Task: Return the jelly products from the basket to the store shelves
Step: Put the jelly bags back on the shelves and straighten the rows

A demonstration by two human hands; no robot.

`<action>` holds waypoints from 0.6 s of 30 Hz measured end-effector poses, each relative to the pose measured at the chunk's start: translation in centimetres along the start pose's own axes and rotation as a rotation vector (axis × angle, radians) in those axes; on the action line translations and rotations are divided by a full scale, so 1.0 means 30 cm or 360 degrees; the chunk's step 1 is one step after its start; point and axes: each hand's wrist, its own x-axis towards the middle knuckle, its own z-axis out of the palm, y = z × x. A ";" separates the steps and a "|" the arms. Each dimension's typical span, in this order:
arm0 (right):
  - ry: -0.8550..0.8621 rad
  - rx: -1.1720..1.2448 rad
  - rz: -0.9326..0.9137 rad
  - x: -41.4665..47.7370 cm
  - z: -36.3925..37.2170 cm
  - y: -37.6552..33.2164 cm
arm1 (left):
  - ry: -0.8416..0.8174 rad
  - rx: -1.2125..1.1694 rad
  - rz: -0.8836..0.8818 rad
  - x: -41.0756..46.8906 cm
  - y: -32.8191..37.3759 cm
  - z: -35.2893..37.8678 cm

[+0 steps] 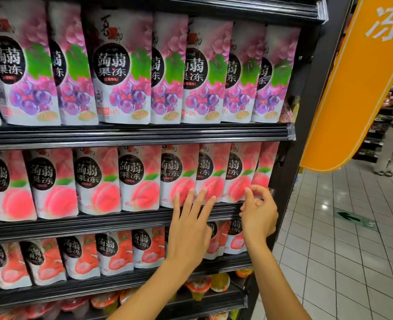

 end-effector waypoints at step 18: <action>-0.0007 0.0128 0.0006 -0.032 0.011 -0.010 | -0.0225 -0.0028 0.0002 -0.028 -0.028 -0.036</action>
